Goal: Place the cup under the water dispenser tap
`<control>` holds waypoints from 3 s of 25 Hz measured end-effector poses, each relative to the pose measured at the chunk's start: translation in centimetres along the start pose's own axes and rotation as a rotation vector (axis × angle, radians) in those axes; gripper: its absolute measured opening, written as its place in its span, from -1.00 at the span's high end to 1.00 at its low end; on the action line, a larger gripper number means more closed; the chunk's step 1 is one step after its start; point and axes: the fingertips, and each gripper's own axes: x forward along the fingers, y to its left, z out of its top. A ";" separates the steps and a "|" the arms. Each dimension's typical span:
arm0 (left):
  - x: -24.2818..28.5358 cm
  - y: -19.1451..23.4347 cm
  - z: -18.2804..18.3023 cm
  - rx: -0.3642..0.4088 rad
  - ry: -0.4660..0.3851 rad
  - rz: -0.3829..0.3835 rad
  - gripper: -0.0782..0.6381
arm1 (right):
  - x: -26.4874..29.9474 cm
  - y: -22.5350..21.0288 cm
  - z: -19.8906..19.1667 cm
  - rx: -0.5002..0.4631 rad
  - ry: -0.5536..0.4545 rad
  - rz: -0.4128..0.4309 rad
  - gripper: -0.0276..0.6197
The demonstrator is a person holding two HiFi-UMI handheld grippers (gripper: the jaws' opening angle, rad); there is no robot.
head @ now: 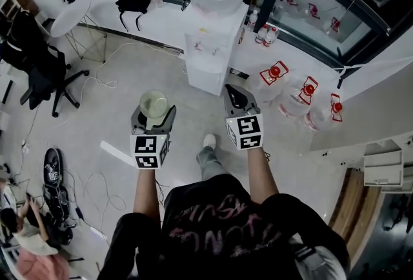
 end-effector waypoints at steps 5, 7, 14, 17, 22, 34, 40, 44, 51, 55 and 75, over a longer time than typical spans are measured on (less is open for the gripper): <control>5.7 1.6 0.4 0.008 0.027 -0.012 -0.16 | 5.0 -3.0 -0.4 0.018 0.015 -0.005 0.87; 8.1 2.0 0.8 0.016 0.031 -0.018 -0.16 | 7.1 -4.3 -0.5 0.024 0.021 -0.002 0.87; 16.5 3.0 2.4 0.023 0.072 -0.032 -0.16 | 14.2 -9.2 -1.0 0.052 0.058 0.014 0.87; 19.3 3.4 2.9 0.022 0.082 -0.030 -0.16 | 16.6 -10.9 -1.0 0.059 0.065 0.024 0.87; 22.8 3.8 3.6 0.025 0.095 -0.030 -0.16 | 19.4 -12.9 -1.2 0.075 0.066 0.031 0.87; 26.3 2.7 4.3 0.082 0.109 -0.080 -0.16 | 20.0 -15.2 -2.9 0.130 0.068 -0.017 0.87; 28.3 2.5 3.4 0.078 0.108 -0.142 -0.16 | 19.9 -16.1 -3.3 0.134 0.068 -0.084 0.87; 29.8 3.1 2.5 0.073 0.113 -0.187 -0.16 | 20.3 -16.0 -4.2 0.135 0.087 -0.128 0.87; 32.9 4.5 -0.4 0.096 0.144 -0.291 -0.16 | 21.6 -15.0 -6.2 0.154 0.113 -0.219 0.87; 34.4 4.9 -1.9 0.112 0.151 -0.344 -0.16 | 22.3 -14.7 -7.4 0.169 0.123 -0.268 0.87; 42.0 4.8 -13.8 0.123 0.166 -0.413 -0.16 | 25.8 -13.1 -20.0 0.216 0.188 -0.293 0.87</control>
